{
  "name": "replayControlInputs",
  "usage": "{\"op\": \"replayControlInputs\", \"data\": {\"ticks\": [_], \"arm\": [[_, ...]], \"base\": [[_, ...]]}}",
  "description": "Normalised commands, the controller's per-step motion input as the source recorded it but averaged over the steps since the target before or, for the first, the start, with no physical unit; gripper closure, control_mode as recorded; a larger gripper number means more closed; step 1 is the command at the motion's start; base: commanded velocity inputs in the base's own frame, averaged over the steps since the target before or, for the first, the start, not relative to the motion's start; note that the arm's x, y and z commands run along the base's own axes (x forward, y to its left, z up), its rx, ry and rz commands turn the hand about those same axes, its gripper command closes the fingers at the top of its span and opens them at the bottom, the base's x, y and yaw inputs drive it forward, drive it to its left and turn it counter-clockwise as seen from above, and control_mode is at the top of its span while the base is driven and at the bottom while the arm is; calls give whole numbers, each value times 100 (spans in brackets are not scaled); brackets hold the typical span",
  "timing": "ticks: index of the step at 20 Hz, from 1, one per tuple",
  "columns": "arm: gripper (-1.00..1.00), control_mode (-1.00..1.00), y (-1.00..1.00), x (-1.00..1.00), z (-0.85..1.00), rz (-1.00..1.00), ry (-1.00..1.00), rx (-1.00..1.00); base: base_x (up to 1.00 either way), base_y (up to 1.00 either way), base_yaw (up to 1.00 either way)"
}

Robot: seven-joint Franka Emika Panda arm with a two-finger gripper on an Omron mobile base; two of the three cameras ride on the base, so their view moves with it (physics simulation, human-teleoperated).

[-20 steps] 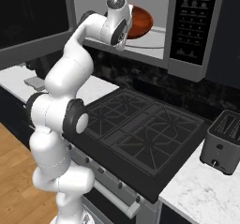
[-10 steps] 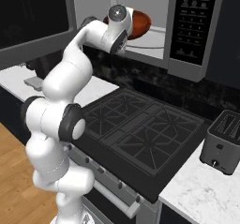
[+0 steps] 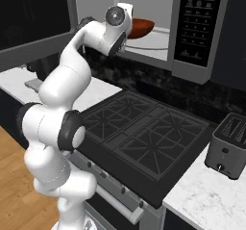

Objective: Pick the sweet potato from the sink and place it in the bowl. Then pick the bowl and place it in the microwave. Then close the microwave door and press the start button.

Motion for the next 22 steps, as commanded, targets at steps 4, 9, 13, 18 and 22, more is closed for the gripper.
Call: {"op": "replayControlInputs", "data": {"ticks": [4,9,13,18,22], "arm": [[-100,-100,33,-95,5,0,-22,7],[-100,-100,32,-100,14,1,-14,2],[-100,-100,22,-100,43,6,0,0],[-100,-100,11,-100,40,8,0,-2],[-100,-100,25,-100,30,6,0,-3]], "base": [[0,0,0],[0,0,0],[0,0,0],[0,0,0],[0,0,0]]}}
